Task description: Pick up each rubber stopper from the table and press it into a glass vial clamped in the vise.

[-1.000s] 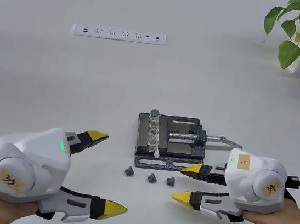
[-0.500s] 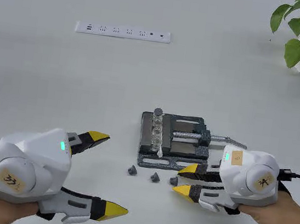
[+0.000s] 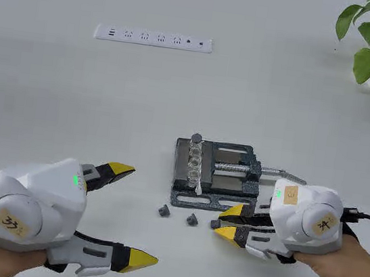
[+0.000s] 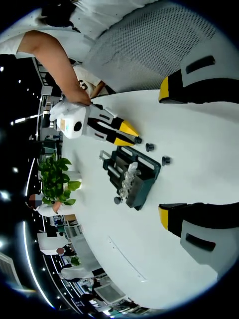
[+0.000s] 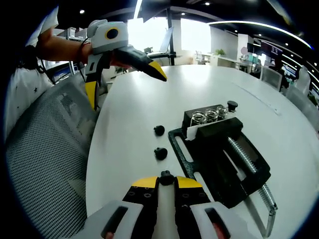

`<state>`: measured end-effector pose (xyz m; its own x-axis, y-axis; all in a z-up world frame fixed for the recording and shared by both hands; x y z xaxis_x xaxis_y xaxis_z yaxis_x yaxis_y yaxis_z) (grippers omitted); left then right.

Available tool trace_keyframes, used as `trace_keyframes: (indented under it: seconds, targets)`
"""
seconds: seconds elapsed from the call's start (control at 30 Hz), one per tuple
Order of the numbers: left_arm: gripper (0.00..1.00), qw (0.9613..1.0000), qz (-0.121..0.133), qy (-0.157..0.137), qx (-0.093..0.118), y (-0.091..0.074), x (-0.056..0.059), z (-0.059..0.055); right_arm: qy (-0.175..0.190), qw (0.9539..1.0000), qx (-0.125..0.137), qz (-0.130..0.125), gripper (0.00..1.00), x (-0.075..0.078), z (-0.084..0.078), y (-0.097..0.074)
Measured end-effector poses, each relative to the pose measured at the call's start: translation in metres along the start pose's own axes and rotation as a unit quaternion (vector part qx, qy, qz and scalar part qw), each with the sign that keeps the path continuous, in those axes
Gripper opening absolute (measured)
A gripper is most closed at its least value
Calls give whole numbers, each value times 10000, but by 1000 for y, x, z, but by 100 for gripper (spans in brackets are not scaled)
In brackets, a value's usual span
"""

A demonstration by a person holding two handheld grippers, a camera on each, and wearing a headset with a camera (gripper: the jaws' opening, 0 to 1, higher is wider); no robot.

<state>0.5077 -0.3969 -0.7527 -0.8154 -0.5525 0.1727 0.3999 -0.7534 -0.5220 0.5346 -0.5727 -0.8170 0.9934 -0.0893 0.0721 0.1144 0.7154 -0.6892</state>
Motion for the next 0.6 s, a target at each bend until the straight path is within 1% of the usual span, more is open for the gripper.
trace_keyframes:
  seconds: [0.2, 0.33, 0.43, 0.47, 0.53, 0.6]
  targets:
    - [79, 10000, 0, 16, 46, -1, 0, 4, 29, 10000, 27, -3, 6, 1, 2, -2]
    - [77, 9999, -5, 36, 121, -1, 1, 9, 44, 10000, 87, -16, 6, 1, 6, -8]
    - [73, 9998, -20, 78, 189, -2, 3, 16, 82, 9997, 241, -29, 6, -1, 17, -17]
    - [73, 9997, -28, 86, 233, -3, 4, 19, 91, 9994, 335, -34, 6, -2, 23, -22]
    - [71, 9995, -59, 69, 310, -4, 6, 26, 40, 9991, 433, -10, 6, -5, 34, -31]
    - [65, 9994, -108, 77, 334, -5, 9, 31, 7, 9986, 535, 23, 6, -7, 42, -39]
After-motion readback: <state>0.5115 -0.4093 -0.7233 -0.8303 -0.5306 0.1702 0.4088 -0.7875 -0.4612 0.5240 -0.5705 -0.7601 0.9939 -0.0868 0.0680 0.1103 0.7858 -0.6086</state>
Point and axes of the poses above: the centre of the closed fingertips' face, and the gripper's own axes: y roughly forward along the fingers, x roughly to its right, z roughly out of its top, the point moved 5 cm from there along -y, roughly backward along the fingers, and after that the axes turned 11 degrees about -y, right-handed, at the moved point
